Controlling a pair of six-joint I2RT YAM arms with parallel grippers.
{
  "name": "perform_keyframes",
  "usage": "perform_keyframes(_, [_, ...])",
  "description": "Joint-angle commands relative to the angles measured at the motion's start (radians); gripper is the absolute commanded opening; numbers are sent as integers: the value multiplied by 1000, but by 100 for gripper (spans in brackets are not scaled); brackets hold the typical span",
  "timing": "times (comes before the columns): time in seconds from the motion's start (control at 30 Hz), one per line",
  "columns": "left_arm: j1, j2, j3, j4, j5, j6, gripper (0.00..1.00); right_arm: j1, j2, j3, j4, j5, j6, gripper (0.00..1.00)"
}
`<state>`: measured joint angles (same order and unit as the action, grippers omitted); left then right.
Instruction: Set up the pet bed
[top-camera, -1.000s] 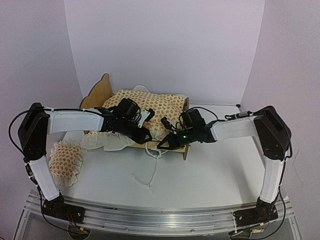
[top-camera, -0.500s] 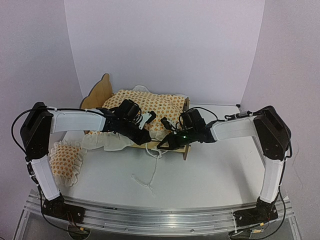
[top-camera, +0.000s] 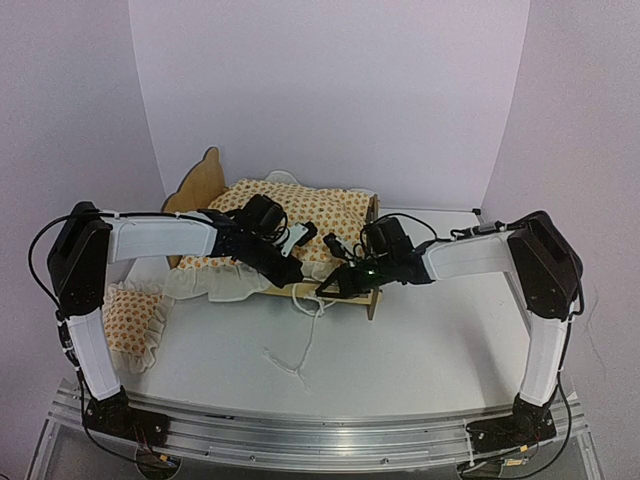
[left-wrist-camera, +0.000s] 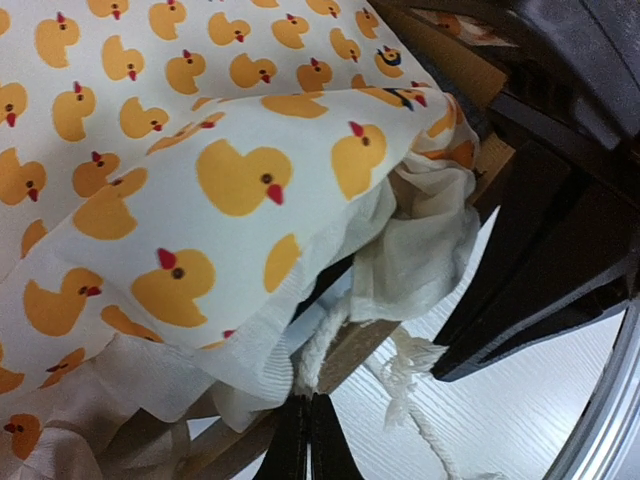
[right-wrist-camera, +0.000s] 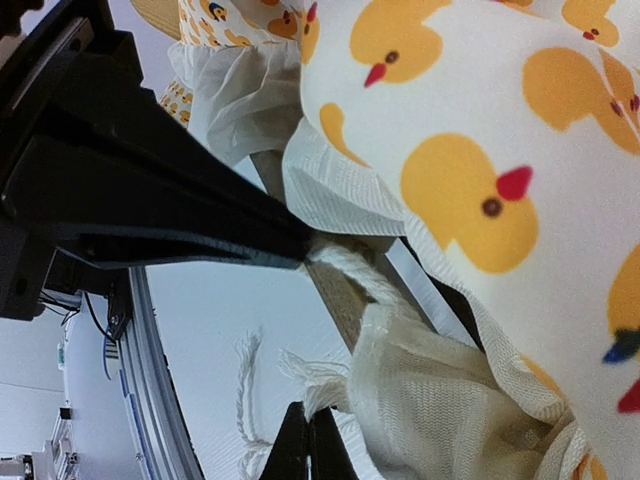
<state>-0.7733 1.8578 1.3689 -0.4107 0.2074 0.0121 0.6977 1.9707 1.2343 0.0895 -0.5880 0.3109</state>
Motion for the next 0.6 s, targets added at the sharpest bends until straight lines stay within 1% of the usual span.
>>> perform_keyframes(0.0, [-8,11,111,-120,133,26,0,-7,19,44,7,-18,-23,0])
perform_keyframes(0.13, [-6,9,153,-128,178,16,0,-7,18,69,29,-3,-23,0])
perform_keyframes(0.27, [7,3,157,-125,235,-3,0,-7,39,88,72,1,-1,0])
perform_keyframes(0.47, [18,-3,153,-105,324,-64,0,-7,100,118,193,25,63,0])
perform_keyframes(0.57, [35,0,132,-52,347,-124,0,-6,135,125,263,-4,97,0])
